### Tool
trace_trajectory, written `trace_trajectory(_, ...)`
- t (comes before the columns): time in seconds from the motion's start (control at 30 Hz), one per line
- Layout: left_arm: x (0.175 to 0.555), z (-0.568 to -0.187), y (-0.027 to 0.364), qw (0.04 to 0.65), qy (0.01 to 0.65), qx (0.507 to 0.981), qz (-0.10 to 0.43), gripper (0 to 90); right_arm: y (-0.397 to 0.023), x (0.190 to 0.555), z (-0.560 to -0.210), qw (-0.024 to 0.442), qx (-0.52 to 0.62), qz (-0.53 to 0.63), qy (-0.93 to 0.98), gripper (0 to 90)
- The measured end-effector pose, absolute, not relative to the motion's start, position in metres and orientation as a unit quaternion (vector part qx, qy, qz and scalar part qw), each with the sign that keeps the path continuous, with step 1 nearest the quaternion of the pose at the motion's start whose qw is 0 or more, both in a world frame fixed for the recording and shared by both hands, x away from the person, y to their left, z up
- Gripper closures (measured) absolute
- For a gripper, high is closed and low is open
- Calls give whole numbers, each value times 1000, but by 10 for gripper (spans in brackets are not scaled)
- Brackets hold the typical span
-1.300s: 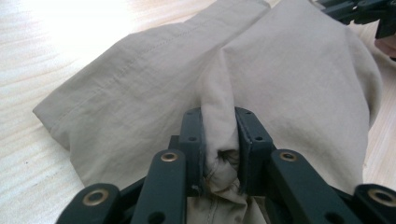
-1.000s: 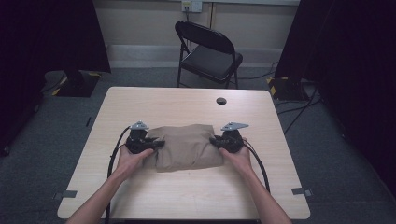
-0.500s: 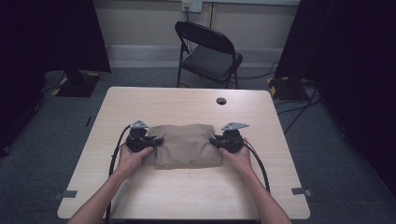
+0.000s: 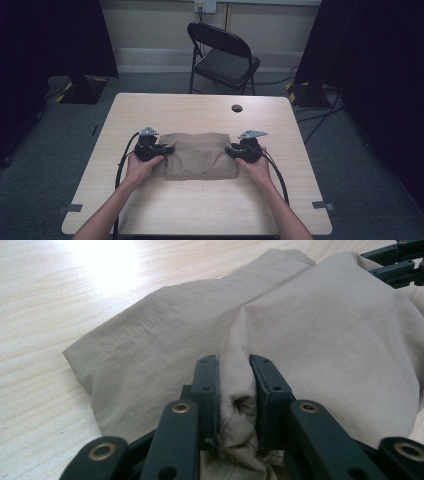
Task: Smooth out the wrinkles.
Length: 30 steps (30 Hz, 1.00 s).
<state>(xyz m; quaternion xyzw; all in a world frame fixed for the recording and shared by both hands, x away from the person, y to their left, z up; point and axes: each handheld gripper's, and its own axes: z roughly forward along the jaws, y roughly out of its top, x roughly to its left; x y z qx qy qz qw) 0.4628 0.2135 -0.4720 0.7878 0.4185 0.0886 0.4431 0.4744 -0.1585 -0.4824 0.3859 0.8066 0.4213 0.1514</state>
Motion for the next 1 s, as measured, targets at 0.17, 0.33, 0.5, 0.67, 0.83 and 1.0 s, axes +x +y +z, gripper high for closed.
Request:
trace_trajectory(0.17,463,-471,215,446,425,782,90,712,-165,474,-478,158,392,419,803,614)
trace_trajectory(0.33,463,-469,220,453,433,774,90,670,-168,469,-471,176,389,415,803,628)
trace_trajectory(0.5,460,-463,227,465,437,764,93,633,-173,464,-464,178,382,421,803,666)
trace_trajectory(0.67,456,-455,237,483,437,752,100,614,-176,460,-460,171,382,438,795,651)
trace_trajectory(0.83,462,-466,234,470,435,764,80,520,-170,464,-466,167,383,436,797,588)
trace_trajectory(1.0,471,-473,220,458,437,770,81,453,-166,475,-480,156,396,433,795,645)
